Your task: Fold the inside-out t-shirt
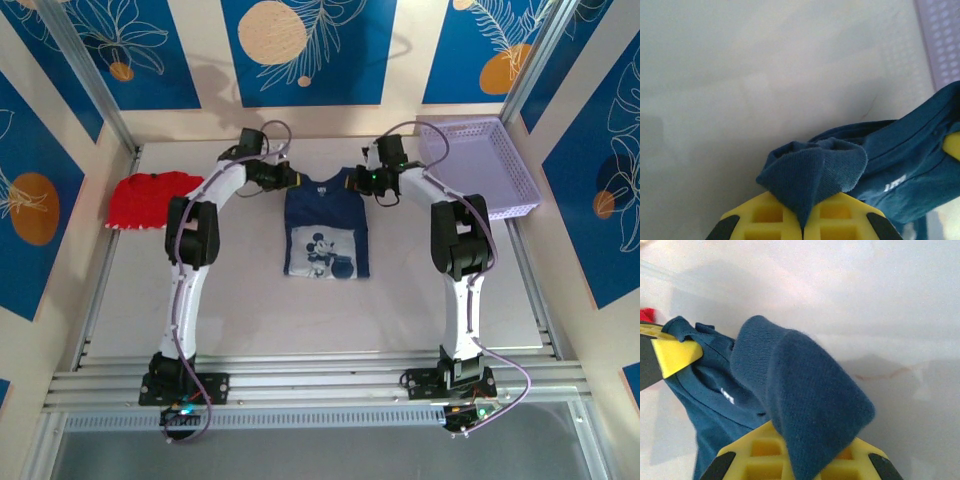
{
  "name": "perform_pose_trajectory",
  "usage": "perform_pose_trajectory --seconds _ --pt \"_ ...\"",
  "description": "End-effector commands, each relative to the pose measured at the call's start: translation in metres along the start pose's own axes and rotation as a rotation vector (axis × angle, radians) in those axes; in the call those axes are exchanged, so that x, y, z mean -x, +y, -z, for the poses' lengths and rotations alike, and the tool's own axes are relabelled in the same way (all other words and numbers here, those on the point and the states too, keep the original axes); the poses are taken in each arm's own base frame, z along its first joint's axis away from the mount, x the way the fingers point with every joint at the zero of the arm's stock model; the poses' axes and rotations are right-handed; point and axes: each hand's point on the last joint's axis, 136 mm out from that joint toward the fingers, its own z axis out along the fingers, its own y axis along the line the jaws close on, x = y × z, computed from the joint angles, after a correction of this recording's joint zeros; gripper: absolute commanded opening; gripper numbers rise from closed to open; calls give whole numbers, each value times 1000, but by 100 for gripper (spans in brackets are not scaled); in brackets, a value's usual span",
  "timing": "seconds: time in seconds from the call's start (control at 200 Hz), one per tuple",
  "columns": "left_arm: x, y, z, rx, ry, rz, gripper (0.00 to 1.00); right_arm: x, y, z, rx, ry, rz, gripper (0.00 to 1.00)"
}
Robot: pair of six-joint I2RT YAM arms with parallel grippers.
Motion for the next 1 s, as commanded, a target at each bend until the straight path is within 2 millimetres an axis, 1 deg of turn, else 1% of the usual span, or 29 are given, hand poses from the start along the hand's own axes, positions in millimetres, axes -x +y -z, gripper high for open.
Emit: perform_pose_trajectory --seconds 0.0,0.11,0.205,0.29,0.38,0.48,0.585,0.625,0.705,0.76,0.815,0.845,0.875,0.925,0.99 --pt "62 -50 61 -20 -163 -94 0 60 49 44 120 -150 125 0" --pt "89 -76 92 -20 -240 -147 0 88 76 70 161 -212 197 0" --pt "100 -94 116 -15 -287 -182 0 102 95 88 205 -246 246 0" --pt "99 -107 130 -10 -294 -205 0 104 108 99 241 -252 278 0" --pt "92 -117 142 -16 -291 -218 0 95 119 107 290 -253 302 0" --pt "75 -126 149 -36 -290 -222 0 75 125 114 318 -252 322 0" --pt "56 -134 161 -47 -309 -228 0 48 132 123 354 -246 333 0" --pt "47 -136 164 -46 -311 -229 0 37 134 127 360 -246 340 0" --pt "24 -139 167 -55 -294 -226 0 14 136 131 367 -232 348 0" --pt "5 -139 167 -55 -289 -218 0 -5 137 132 375 -217 348 0" --pt "-17 -137 166 -57 -282 -200 0 -27 136 131 375 -194 350 0" --pt "-29 -139 167 -65 -279 -194 0 -39 136 130 377 -183 347 0" --pt "-44 -138 165 -70 -271 -184 0 -51 135 130 382 -169 338 0" --pt "-68 -143 166 -78 -269 -179 0 -70 133 129 388 -142 316 0" --pt "-102 -145 159 -83 -237 -165 0 -95 125 126 369 -100 288 0"
